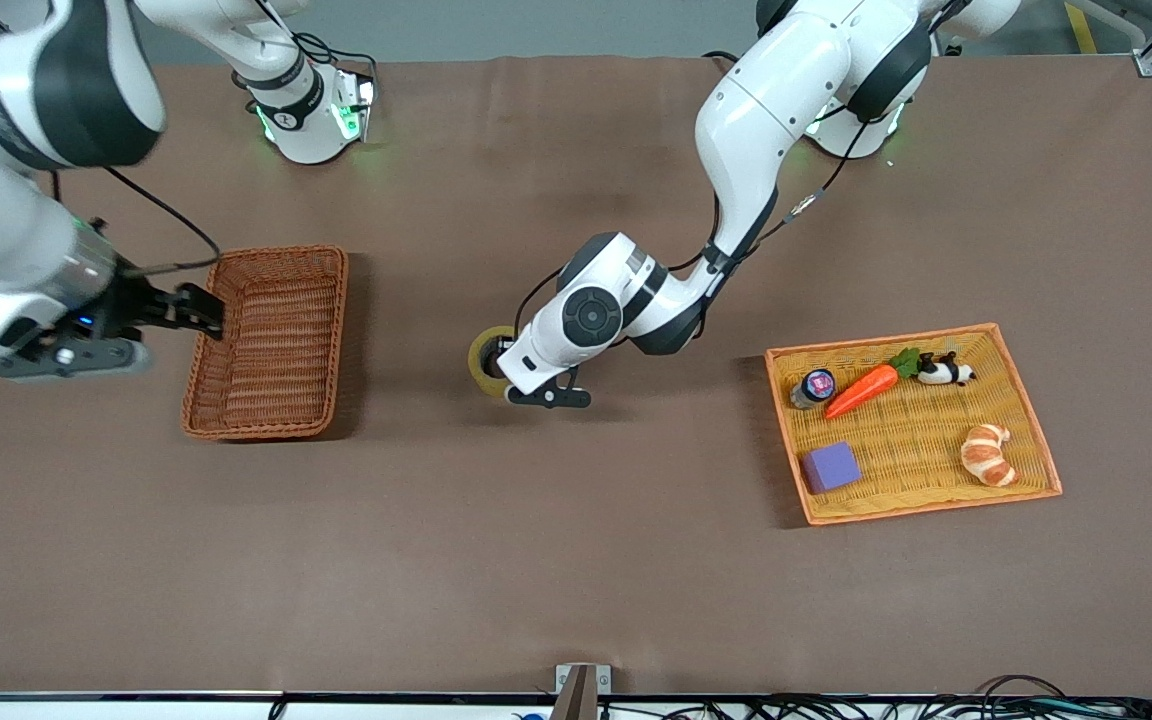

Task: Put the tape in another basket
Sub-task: 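Set the tape down mid-table while the right gripper reaches toward it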

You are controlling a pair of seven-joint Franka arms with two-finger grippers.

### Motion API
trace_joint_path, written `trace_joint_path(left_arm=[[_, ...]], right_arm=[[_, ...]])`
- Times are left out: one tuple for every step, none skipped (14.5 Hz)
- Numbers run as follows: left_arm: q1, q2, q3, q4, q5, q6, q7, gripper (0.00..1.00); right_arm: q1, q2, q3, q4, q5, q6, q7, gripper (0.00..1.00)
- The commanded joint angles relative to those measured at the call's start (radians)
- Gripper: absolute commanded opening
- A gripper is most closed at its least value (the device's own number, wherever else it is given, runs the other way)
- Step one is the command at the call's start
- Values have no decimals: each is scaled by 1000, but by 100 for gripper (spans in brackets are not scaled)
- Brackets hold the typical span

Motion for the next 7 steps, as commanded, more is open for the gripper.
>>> trace_joint_path(left_arm=[[22,-55,5,7,-12,-42,11,56],[44,-83,6,-8,-10,-61,11,61],[76,-122,6,-19,-10,-96,14,67],[108,-152,8,-20,-10,-125,18,77],[148,-188,8,-22,-10,-150,20,85],[188,-224,8,-25,-9,-185,22,89],[225,-259,9,-27,-9,-229,28,89]], right_arm=[[6,55,59,-4,-13,35,46,100],[8,75,80,-6,-13,50,74,100],[9,90,108,-7,-13,62,107,100],[17,110,132,-9,-13,78,138,100],[29,128,154,-21,-13,104,176,100],[46,138,168,-44,-15,153,227,100],[66,150,182,-73,-15,206,285,100]])
